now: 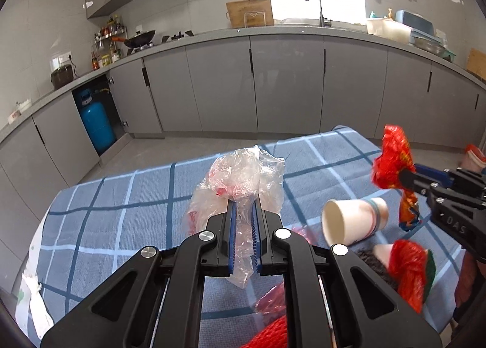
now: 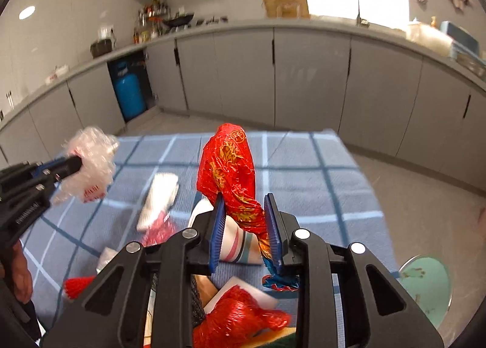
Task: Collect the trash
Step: 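Carry the plastic bag and red wrapper in both grippers over the green bucket, then open both grippers to drop the bag and wrapper into the bucket, then move both grippers back over the trash on the table, then grasp the red mesh net with left gripper while right gripper grasps red plastic bag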
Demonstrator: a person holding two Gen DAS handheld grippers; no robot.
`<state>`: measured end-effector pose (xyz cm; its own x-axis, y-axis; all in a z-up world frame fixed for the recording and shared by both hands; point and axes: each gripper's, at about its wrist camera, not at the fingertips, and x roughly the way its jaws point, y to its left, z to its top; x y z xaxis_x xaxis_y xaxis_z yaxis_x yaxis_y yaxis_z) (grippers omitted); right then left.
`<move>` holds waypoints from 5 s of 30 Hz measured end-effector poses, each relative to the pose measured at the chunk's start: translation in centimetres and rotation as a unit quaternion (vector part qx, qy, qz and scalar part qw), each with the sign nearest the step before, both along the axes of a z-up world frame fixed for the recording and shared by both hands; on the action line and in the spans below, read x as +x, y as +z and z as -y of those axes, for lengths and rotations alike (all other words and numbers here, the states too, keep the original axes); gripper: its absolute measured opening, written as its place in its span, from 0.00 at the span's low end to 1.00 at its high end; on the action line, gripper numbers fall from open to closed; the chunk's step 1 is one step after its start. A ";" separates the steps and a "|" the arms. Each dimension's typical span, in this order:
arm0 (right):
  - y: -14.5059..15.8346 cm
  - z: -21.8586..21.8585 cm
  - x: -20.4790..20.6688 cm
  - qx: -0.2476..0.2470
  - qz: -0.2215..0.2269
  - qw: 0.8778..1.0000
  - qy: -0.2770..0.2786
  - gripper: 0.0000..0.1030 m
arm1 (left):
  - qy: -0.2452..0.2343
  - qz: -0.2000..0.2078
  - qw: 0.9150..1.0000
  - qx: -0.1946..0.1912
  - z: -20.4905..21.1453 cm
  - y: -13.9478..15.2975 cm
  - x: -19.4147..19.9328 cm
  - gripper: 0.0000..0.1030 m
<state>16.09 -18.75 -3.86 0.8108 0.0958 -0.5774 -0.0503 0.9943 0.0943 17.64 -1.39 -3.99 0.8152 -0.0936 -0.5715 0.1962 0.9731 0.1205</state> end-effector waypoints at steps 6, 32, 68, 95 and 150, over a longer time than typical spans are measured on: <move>2.4 1.9 -2.1 0.011 0.034 0.999 -0.027 0.26 | -0.003 0.009 1.000 0.018 2.4 1.5 -0.5 0.10; 2.3 16.0 -9.7 0.054 0.049 0.983 -0.170 0.26 | -0.143 0.039 0.987 0.060 20.2 4.3 -4.2 0.10; -11.2 32.6 -13.6 0.105 -0.066 0.946 -0.299 0.27 | -0.307 -0.098 0.946 0.024 40.7 -9.6 -6.2 0.10; -10.1 30.4 -15.9 0.086 -0.061 0.939 -0.328 0.67 | -0.263 0.000 0.962 0.067 35.0 -5.5 -9.2 0.85; -7.4 2.8 -10.4 0.010 -0.085 0.991 -0.101 0.86 | 0.000 -0.087 0.995 0.057 -4.0 -9.4 -8.2 0.89</move>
<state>5.72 -21.55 -11.31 0.7052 -0.0451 -0.7075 0.1672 0.9804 0.1042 9.44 2.59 -13.40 0.7029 -0.0202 -0.7110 0.2231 0.9554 0.1934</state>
